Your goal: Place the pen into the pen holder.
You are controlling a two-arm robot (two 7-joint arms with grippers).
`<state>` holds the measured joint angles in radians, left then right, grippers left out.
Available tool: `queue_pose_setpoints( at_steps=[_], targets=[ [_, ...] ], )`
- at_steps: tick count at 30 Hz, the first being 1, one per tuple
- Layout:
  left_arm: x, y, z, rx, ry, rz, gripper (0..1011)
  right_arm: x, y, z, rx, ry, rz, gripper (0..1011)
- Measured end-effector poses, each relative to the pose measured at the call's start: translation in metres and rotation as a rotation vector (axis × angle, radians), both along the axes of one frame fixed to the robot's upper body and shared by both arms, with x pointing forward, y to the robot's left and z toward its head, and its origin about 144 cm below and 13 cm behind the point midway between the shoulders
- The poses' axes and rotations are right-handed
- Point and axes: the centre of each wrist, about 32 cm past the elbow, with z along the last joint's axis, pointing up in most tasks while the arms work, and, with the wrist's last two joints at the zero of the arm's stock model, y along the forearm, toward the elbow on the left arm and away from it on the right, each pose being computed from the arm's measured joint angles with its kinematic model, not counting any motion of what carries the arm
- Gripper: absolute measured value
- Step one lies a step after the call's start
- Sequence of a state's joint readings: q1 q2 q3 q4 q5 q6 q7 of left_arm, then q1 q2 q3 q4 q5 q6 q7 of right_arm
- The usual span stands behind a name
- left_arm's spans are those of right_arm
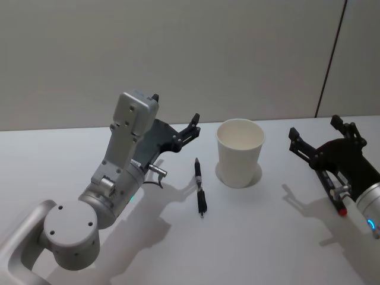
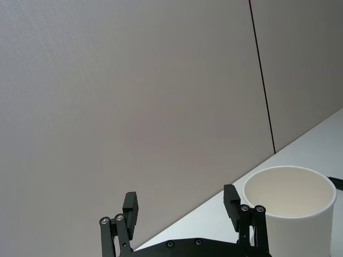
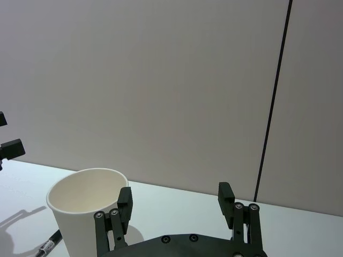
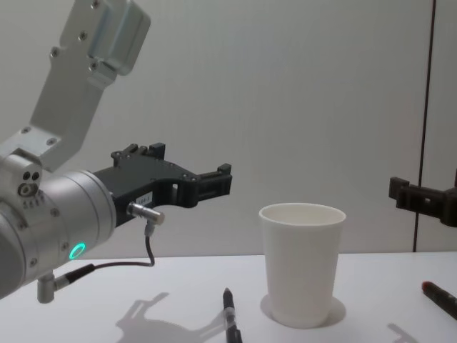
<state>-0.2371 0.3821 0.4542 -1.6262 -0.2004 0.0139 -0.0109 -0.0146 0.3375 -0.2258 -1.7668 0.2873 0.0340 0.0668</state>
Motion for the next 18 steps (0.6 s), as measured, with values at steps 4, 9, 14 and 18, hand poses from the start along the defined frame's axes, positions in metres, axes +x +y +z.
queue_pose_setpoints(
  at_steps=[4, 9, 14, 18],
  targets=[
    [0.0000, 0.0000, 0.0000, 0.000, 0.000, 0.000, 1003, 0.0000, 0.0000, 0.0000, 0.000, 0.000, 0.000, 1001],
    [0.0000, 0.0000, 0.0000, 0.000, 0.000, 0.000, 1004, 0.0000, 0.0000, 0.0000, 0.000, 0.000, 0.000, 1001],
    [0.0000, 0.0000, 0.0000, 0.000, 0.000, 0.000, 1004, 0.0000, 0.0000, 0.0000, 0.000, 0.000, 0.000, 1001],
    [0.0000, 0.0000, 0.0000, 0.000, 0.000, 0.000, 1003, 0.0000, 0.0000, 0.0000, 0.000, 0.000, 0.000, 1001]
  ],
)
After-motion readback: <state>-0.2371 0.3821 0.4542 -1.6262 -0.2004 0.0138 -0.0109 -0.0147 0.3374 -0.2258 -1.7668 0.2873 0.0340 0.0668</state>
